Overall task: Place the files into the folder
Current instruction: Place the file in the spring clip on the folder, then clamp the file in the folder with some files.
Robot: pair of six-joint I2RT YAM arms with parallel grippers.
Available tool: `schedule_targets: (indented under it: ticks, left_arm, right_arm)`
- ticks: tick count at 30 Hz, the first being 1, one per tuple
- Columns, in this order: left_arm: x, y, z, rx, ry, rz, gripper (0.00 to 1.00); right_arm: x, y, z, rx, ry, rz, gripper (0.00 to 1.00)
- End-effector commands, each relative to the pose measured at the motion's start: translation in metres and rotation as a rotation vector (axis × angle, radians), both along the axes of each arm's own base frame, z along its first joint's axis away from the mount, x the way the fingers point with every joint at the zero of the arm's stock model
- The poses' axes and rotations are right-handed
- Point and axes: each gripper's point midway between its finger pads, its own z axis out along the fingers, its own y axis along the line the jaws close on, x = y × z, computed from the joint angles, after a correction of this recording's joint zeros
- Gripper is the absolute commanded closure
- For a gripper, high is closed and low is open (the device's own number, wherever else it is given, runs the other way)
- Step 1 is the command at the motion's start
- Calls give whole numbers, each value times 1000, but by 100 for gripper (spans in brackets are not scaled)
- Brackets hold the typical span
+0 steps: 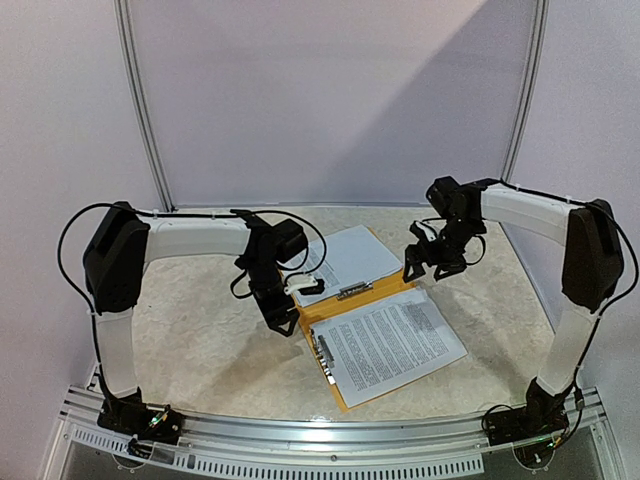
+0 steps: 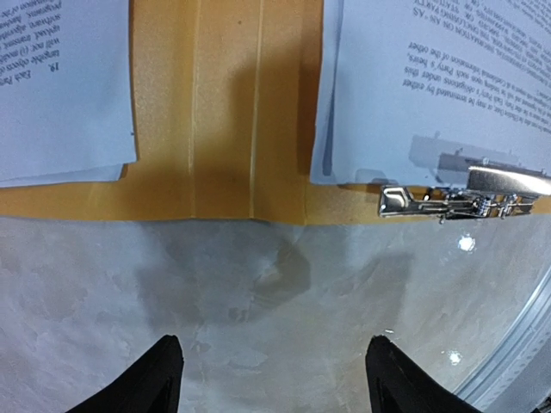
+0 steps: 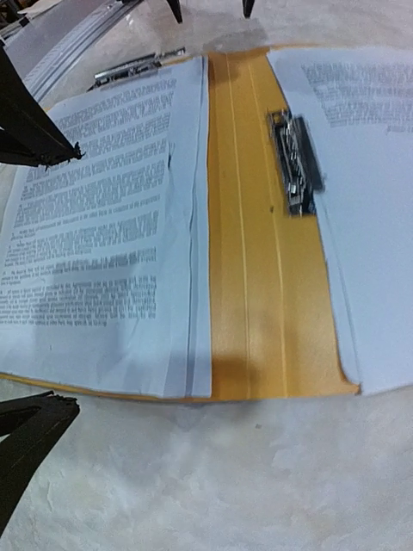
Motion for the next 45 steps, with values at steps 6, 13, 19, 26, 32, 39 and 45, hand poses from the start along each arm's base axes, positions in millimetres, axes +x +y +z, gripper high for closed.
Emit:
schedule_targets:
  ticks: [6, 13, 19, 26, 32, 39, 45]
  left_arm:
    - [5, -3, 39, -35, -81, -66, 25]
    - [27, -9, 87, -162, -91, -16, 27]
    - [43, -17, 95, -333, -20, 161, 29]
    - [33, -32, 58, -330, 93, 214, 37]
    - [21, -54, 40, -351, 178, 214, 47]
    - [1, -58, 16, -318, 242, 211, 49]
    - [-1, -56, 12, -313, 246, 218, 50]
  right_arm:
    - [-40, 97, 55, 198, -198, 211, 24]
    - [-75, 157, 49, 317, -217, 323, 39]
    - [-95, 185, 30, 485, -196, 364, 55]
    - [-124, 184, 0, 591, -95, 354, 75]
    - [-134, 192, -17, 663, -13, 319, 77]
    - [-132, 202, -31, 679, 34, 312, 76]
    - [-132, 206, -38, 676, 49, 310, 77]
